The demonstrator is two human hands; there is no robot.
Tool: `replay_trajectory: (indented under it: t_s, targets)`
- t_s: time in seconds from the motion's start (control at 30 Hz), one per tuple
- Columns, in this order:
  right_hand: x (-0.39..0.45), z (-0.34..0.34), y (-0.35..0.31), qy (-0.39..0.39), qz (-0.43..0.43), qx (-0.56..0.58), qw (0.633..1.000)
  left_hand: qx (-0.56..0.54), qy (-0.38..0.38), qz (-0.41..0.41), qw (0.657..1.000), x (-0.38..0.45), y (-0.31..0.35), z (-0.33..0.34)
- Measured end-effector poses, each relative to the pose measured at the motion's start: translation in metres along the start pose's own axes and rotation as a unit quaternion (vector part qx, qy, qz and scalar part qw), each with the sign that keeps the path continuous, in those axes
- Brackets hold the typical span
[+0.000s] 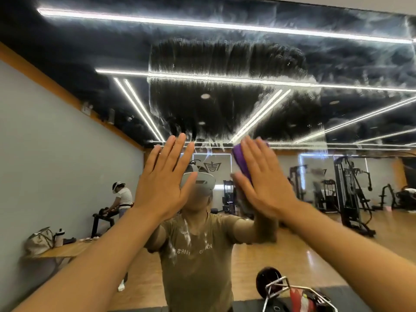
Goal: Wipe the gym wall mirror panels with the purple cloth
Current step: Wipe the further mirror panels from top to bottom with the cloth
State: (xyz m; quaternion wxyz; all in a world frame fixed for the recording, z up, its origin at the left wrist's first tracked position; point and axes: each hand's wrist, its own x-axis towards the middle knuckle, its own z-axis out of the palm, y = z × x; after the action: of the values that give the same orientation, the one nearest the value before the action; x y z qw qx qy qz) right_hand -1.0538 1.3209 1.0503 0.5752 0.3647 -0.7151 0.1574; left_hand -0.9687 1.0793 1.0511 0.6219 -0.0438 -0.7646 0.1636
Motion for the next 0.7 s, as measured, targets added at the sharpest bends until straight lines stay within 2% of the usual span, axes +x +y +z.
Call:
replay_trajectory:
  t_s: [0.13, 0.23, 0.4, 0.57, 0.7]
  targets:
    - [0.099, -0.023, -0.001, 0.025, 0.087, 0.007, 0.996, 0.006, -0.017, -0.001, 1.0, 0.0, -0.002, -0.001]
    - [0.105, -0.02, -0.011, 0.03, 0.101, 0.01, 0.994, 0.005, -0.024, -0.001, 1.0, 0.0, -0.003, -0.002]
    - [0.01, 0.012, -0.032, 0.054, 0.045, 0.002, 0.998, -0.002, -0.032, -0.009, 0.999, 0.0, -0.001, -0.001]
    - [-0.106, 0.038, -0.052, -0.004, 0.018, -0.021, 1.0, -0.029, -0.034, -0.029, 0.999, -0.002, 0.004, -0.009]
    - [-0.137, 0.043, -0.054, -0.04, 0.011, -0.04, 0.998, -0.021, -0.022, -0.061, 0.998, -0.022, 0.002, -0.008]
